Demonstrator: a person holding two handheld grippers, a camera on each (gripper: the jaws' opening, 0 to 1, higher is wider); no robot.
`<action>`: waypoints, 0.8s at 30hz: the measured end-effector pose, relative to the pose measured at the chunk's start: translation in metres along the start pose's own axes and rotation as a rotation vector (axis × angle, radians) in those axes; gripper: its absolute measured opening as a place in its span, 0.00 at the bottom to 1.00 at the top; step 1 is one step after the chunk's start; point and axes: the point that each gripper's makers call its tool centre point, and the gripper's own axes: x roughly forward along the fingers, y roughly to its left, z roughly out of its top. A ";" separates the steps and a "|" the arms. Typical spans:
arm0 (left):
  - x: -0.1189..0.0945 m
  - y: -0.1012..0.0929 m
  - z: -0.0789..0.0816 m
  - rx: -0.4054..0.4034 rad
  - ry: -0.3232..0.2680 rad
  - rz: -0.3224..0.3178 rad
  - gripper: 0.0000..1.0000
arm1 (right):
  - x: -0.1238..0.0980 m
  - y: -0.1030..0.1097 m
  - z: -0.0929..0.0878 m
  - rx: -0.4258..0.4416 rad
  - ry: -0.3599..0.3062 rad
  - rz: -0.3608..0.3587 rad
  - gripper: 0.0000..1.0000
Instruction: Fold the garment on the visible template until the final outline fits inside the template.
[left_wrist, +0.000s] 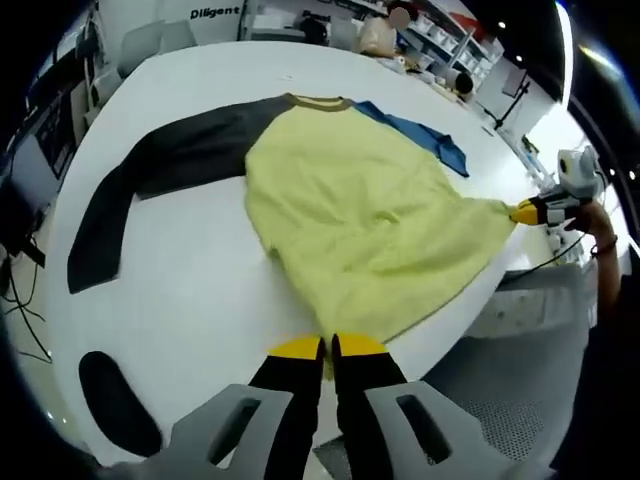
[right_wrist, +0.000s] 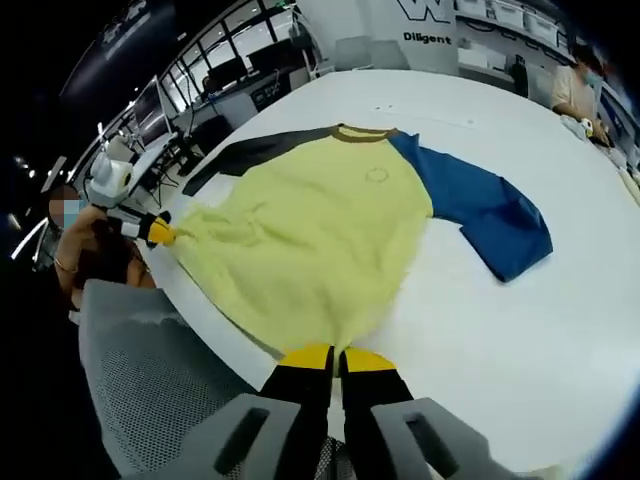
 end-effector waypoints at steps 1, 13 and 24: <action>0.001 -0.001 -0.005 -0.011 0.012 -0.001 0.04 | 0.000 0.000 -0.003 0.006 0.007 -0.001 0.00; 0.014 -0.001 -0.040 -0.025 0.090 0.043 0.04 | 0.013 -0.009 -0.035 0.045 0.110 -0.030 0.00; 0.013 0.011 -0.052 0.023 0.147 0.108 0.03 | 0.028 -0.013 -0.056 0.041 0.187 -0.054 0.00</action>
